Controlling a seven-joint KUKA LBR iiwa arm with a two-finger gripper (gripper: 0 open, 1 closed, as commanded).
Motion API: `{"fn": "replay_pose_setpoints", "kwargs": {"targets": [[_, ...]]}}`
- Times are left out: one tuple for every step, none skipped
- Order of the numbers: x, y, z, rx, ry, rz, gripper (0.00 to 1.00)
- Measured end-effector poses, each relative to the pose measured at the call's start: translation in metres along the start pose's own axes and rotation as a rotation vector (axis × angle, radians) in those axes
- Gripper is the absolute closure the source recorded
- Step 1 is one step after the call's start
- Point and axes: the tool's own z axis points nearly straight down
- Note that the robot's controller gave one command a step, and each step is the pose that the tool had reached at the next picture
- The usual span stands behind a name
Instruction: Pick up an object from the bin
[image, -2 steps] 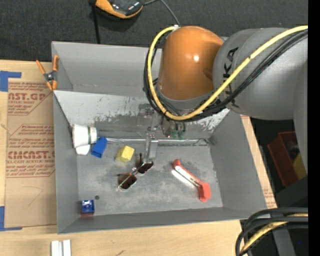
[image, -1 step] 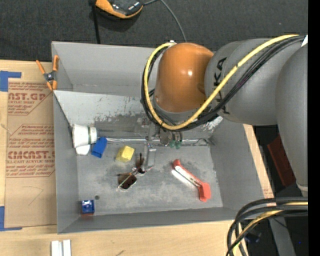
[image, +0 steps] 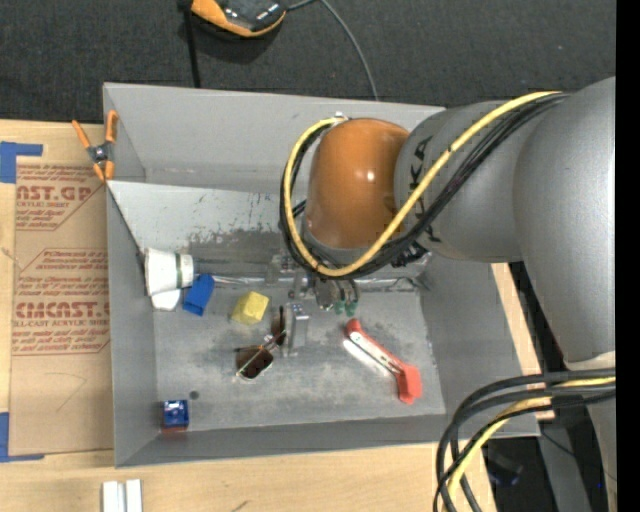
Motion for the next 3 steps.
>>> {"fn": "replay_pose_setpoints", "kwargs": {"targets": [[-0.006, -0.003, 0.030, 0.001, -0.004, -0.099, 0.00], [-0.004, 0.000, 0.051, 0.001, -0.003, -0.181, 0.00], [-0.010, -0.001, 0.070, -0.001, -0.007, -0.404, 1.00]]}}
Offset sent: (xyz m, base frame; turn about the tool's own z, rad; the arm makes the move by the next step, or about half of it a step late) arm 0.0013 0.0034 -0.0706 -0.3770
